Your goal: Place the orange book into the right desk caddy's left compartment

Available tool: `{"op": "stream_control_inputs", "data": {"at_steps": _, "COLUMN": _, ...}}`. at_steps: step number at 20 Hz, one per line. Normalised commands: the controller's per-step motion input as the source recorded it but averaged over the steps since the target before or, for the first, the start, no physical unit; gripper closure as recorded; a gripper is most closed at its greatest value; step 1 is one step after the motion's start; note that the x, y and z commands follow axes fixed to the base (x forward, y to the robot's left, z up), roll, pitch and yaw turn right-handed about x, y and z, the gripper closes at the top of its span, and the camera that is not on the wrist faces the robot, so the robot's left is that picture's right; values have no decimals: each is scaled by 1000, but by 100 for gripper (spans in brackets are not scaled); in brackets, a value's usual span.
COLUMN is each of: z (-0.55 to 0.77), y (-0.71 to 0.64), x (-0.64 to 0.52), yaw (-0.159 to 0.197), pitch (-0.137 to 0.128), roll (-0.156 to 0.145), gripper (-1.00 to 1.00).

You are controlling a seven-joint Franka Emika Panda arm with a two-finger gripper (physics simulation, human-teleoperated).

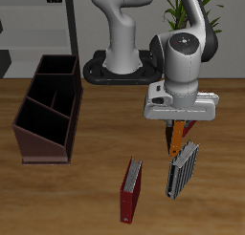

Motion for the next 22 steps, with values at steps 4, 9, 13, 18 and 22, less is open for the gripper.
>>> {"op": "stream_control_inputs", "data": {"at_steps": 4, "z": 245, "y": -208, "x": -130, "yaw": 85, "pitch": -19, "roll": 18, "gripper": 100}}
{"op": "stream_control_inputs", "data": {"at_steps": 9, "z": 374, "y": -295, "x": -210, "yaw": 113, "pitch": -59, "roll": -7, "gripper": 100}}
{"op": "stream_control_inputs", "data": {"at_steps": 13, "z": 482, "y": -472, "x": -175, "yaw": 59, "pitch": -37, "roll": -13, "gripper": 100}}
{"op": "stream_control_inputs", "data": {"at_steps": 18, "z": 403, "y": -447, "x": -129, "yaw": 21, "pitch": -16, "roll": -38, "gripper": 100}}
{"op": "stream_control_inputs", "data": {"at_steps": 22, "z": 372, "y": -374, "x": -94, "yaw": 19, "pitch": 7, "roll": -37, "gripper": 100}}
